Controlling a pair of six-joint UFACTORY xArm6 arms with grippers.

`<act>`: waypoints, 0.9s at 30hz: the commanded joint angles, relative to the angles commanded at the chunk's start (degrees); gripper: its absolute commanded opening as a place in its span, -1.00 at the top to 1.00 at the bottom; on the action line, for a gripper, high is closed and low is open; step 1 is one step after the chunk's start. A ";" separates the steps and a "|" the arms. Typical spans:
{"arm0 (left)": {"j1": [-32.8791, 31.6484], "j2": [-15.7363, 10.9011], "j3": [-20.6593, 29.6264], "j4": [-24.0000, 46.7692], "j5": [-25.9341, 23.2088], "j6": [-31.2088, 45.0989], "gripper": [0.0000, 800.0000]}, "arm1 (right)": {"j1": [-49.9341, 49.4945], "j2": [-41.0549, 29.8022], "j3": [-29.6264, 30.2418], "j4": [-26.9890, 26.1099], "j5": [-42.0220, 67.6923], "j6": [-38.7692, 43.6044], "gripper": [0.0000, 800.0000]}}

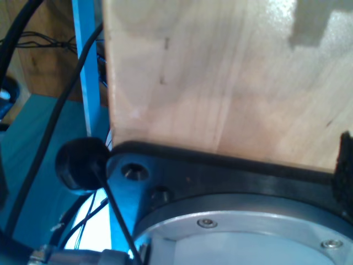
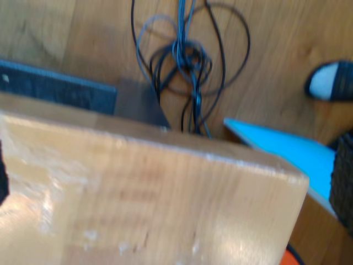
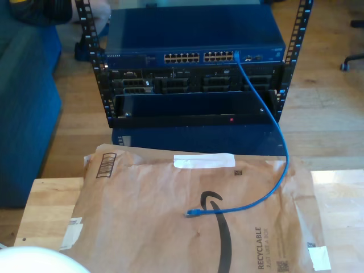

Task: Grab the cable and plug it in

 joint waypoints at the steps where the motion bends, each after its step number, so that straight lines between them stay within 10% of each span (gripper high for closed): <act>1: 0.00 0.00 0.00 0.00 0.00 0.00 -1.00 | -0.09 0.00 0.18 0.00 0.09 0.18 -0.99; 27: 0.00 0.00 0.00 0.09 0.00 0.00 -1.00 | -3.78 11.08 0.26 0.62 1.58 0.62 -1.00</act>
